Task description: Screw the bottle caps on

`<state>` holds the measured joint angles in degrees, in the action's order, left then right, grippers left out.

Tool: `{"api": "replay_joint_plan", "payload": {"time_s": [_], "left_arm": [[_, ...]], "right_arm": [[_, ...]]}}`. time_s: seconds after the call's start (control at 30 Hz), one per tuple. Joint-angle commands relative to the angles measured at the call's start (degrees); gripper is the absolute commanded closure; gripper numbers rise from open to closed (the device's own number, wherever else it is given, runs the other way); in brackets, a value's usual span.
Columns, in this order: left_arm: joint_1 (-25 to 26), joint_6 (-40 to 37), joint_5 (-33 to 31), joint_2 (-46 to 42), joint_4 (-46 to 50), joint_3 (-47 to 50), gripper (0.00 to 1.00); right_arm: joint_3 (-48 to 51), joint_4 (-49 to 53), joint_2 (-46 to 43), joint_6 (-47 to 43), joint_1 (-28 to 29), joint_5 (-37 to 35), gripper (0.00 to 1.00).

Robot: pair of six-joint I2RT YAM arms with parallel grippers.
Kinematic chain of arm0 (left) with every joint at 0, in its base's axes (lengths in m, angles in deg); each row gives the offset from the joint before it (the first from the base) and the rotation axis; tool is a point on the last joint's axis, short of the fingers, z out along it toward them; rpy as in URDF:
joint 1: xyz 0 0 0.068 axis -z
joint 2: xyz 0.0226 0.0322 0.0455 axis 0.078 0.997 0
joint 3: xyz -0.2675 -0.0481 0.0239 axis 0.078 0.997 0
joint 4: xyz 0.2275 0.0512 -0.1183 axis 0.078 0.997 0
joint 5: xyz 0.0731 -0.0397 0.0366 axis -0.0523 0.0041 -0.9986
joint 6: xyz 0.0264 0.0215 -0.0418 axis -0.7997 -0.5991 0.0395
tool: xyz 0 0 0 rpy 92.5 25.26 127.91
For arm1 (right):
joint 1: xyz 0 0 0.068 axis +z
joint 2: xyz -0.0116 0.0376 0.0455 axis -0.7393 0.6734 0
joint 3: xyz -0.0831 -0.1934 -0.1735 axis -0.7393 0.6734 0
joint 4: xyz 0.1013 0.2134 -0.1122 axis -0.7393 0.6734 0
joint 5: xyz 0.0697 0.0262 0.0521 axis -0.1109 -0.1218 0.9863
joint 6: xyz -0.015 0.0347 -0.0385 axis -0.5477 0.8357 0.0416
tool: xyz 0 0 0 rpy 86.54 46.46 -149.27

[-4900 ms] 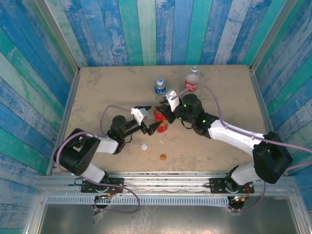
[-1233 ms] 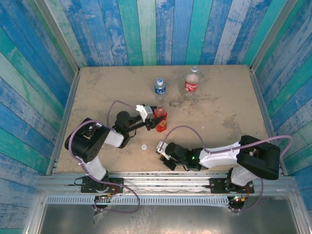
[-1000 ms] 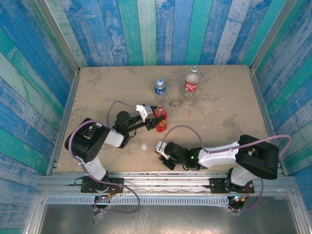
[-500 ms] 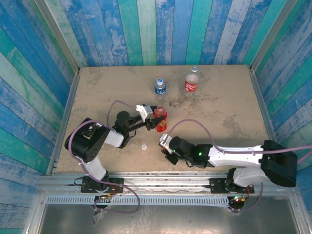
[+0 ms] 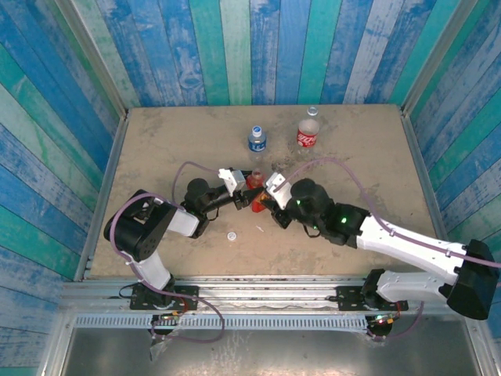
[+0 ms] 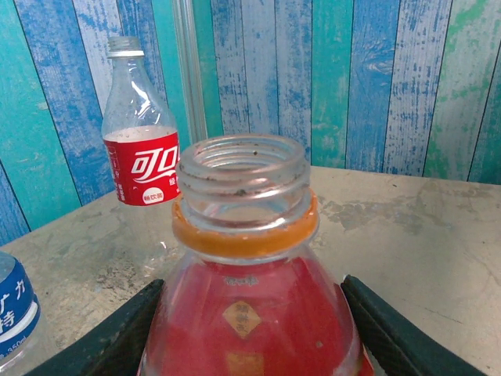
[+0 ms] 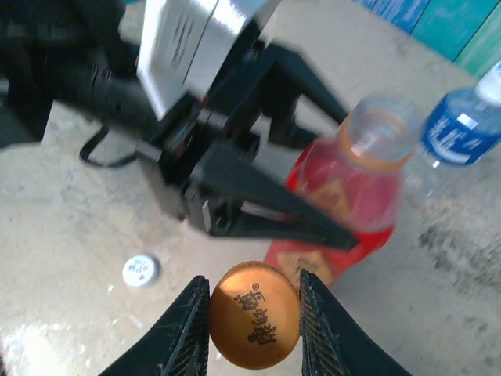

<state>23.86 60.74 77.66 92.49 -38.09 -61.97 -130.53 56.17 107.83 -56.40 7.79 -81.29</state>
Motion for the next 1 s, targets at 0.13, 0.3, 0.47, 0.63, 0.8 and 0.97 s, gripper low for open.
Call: {"api": "replay_joint_plan", "payload": {"time_s": [0.13,0.3,0.47,0.63,0.8,0.97], "left_arm": [[-0.2,-2.6,0.8,-1.3,5.3,-0.1,0.42],[-0.2,-2.6,0.9,-0.9,5.3,-0.4,0.42],[-0.2,-2.6,1.0,-0.8,5.2,-0.3,0.42],[-0.2,-2.7,0.9,-0.8,5.3,-0.3,0.42],[-0.2,-2.9,1.1,-1.0,5.4,-0.2,0.42],[-0.2,-3.2,1.0,-1.2,5.9,-0.2,0.42]], "right_arm": [[-12.3,6.2,8.0,-0.9,-5.3,6.3,0.73],[-22.2,15.5,14.6,4.2,-7.8,8.2,0.72],[-25.0,17.6,17.6,5.1,-8.7,6.3,0.73],[-25.1,18.1,18.3,5.3,-9.1,6.1,0.73],[-25.6,18.2,19.0,5.1,-9.3,7.1,0.72],[-28.9,22.4,21.4,4.1,-9.4,8.3,0.72]]}}
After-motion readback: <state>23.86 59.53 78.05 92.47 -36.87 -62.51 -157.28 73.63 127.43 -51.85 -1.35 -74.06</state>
